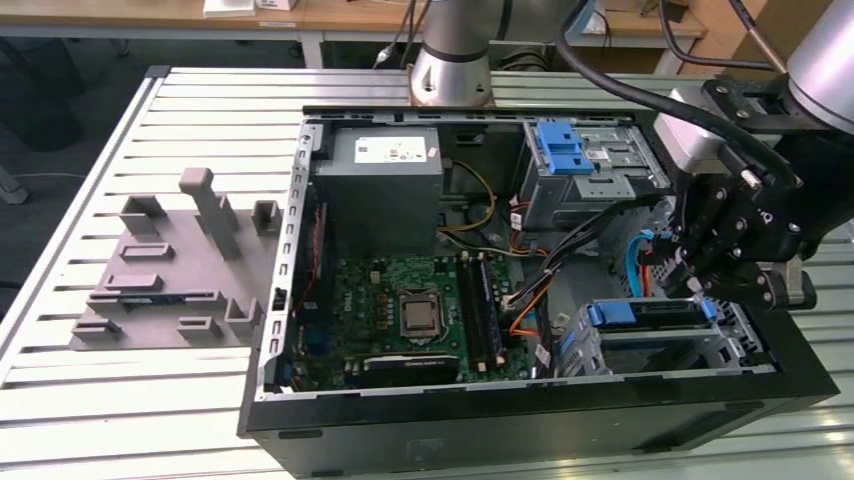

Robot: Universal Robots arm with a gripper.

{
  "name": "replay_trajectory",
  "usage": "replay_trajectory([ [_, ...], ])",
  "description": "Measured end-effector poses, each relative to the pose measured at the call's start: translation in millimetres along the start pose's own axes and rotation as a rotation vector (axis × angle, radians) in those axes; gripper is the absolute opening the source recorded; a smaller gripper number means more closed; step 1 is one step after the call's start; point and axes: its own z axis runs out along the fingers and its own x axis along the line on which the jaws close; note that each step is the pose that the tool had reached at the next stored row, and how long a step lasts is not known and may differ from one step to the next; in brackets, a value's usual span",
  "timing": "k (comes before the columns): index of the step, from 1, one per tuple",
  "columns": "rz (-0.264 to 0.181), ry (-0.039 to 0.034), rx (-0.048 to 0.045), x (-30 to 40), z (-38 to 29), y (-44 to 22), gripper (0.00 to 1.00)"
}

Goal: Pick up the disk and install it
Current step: 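Insert the first disk wire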

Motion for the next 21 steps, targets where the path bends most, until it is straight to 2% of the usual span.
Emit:
replay_trajectory([
  [16, 0.000, 0.0002, 0.0000, -2.3, -1.2, -5.2, 0.11],
  [18, 0.000, 0.0002, 0.0000, -2.8, -1.2, -7.6, 0.11],
  [21, 0.000, 0.0000, 0.0000, -4.3, -1.2, -15.8, 0.11],
])
